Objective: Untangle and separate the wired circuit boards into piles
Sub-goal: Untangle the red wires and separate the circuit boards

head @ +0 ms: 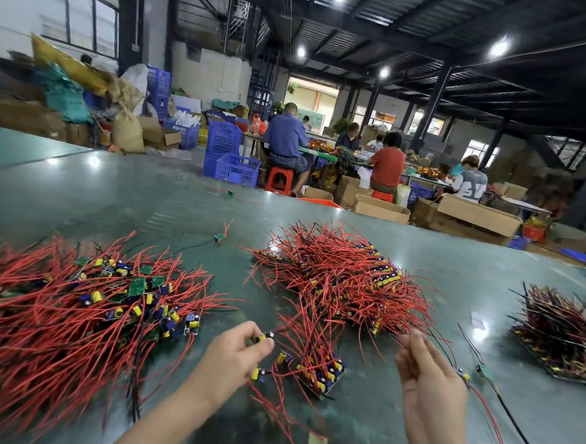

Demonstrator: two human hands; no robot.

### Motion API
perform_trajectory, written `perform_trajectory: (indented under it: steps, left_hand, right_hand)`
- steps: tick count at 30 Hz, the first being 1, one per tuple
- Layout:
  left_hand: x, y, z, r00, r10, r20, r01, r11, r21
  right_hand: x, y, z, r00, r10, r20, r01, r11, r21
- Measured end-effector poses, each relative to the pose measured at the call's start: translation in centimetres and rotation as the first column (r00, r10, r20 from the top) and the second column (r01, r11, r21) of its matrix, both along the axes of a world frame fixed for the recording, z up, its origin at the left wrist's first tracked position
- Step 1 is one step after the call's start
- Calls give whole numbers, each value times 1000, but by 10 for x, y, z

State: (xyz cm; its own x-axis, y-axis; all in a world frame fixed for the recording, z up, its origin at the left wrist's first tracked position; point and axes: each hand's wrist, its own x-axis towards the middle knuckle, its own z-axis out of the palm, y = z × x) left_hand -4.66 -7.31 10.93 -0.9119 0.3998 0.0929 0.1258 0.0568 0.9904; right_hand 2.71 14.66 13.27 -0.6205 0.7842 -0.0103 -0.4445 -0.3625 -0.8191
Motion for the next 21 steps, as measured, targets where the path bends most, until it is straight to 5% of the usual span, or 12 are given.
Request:
perform_trajectory:
  steps: [3,7,16,19,21]
  left_hand:
    - [-7,-5,3,966,-9,260,-65,960,273]
    - [-6,-2,8,841,-248,481,-124,777,617]
    - [-6,-4,5,855,-238,461,-165,718,676]
    - [-4,-4,3,898,-128,422,-176,773,610]
    - [-1,-2,2,930,-50,365,-176,809,561]
  right_hand:
    - [0,4,1,998,-6,-58,3,998,-58]
    - [-6,-9,-5,994,108,-4,-108,993,-54]
    - [1,-46,2,757,652,46,-649,742,168]
    - [4,-52,-5,903,401,153,-411,704,579]
    - [3,-56,-11,995,-6,104,-94,383,919]
